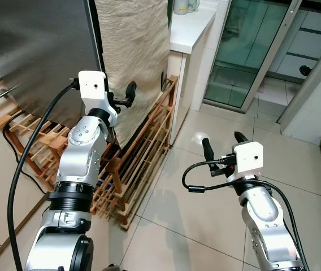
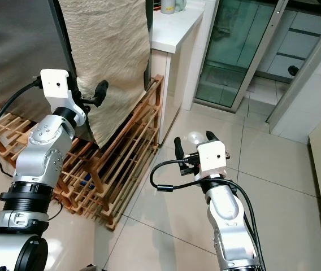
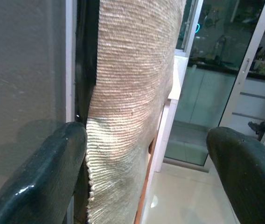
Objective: Restocking fridge
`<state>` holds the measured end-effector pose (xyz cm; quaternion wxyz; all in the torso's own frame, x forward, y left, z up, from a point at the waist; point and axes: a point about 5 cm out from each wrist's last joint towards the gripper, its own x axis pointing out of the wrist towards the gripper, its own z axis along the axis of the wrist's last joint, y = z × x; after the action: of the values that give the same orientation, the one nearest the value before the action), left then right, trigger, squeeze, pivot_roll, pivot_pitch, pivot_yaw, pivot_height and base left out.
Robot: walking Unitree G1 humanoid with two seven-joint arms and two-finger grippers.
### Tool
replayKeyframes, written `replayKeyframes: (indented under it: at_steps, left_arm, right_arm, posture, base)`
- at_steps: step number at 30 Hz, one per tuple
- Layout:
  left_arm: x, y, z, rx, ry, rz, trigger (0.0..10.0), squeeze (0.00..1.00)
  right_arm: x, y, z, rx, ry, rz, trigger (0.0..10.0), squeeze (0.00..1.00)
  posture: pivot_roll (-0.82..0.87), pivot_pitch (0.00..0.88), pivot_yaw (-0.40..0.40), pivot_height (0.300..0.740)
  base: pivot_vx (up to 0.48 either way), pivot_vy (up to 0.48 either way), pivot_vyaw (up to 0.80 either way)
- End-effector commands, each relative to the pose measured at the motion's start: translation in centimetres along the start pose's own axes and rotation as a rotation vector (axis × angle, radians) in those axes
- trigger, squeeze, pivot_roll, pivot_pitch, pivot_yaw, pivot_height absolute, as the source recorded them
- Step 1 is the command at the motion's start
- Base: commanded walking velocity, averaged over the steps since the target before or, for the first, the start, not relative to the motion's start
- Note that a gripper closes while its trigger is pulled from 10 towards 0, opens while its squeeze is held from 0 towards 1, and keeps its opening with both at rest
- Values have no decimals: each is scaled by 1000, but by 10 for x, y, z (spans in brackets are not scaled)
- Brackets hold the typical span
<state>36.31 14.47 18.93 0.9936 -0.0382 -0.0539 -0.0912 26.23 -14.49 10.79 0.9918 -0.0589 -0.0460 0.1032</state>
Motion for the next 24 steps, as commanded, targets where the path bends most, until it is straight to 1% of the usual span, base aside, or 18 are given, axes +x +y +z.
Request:
replayKeyframes:
  at_steps: [1,3,7,10,13,14,17,21,24]
  left_arm:
    - [7,-9,1,10,8,-24,10000,0]
    - [9,-11,0,0,9,-22,10000,0]
    - [20,-23,2,-42,7,-39,10000,0]
    - [25,-26,2,-60,10,-31,10000,0]
    - [30,-19,1,-87,26,34,10000,0]
    - [31,-15,4,-106,15,61,10000,0]
    - [32,-10,9,-110,-13,89,10000,0]
    - [31,-6,9,-124,-22,115,10000,0]
    - [30,-2,8,-89,-43,153,10000,0]
  right_arm:
    - [1,-1,1,-14,0,1,10000,0]
    - [2,-2,1,-14,-1,1,10000,0]
    - [4,-3,2,-17,-5,-1,10000,0]
    - [3,-3,2,-19,-4,-1,10000,0]
    - [2,-4,2,-24,-1,-1,10000,0]
    - [2,-5,2,-27,0,-3,10000,0]
    - [2,-7,2,-32,1,-9,10000,0]
    - [2,-7,2,-33,2,-7,10000,0]
    - [2,-6,2,-33,4,0,10000,0]
  posture:
    - [-171,0,9,740]
    - [-174,0,10,740]
    - [-183,0,10,740]
    - [-189,0,8,740]
    - [-199,0,9,740]
    - [-203,0,8,740]
    - [-201,0,5,740]
    - [-198,0,2,740]
    - [-193,0,0,740]
  base:
    - [0,0,0]
    - [0,0,0]
    - [0,0,0]
    - [0,0,0]
    - [0,0,0]
    - [0,0,0]
    - [0,0,0]
    - [0,0,0]
    - [0,0,0]
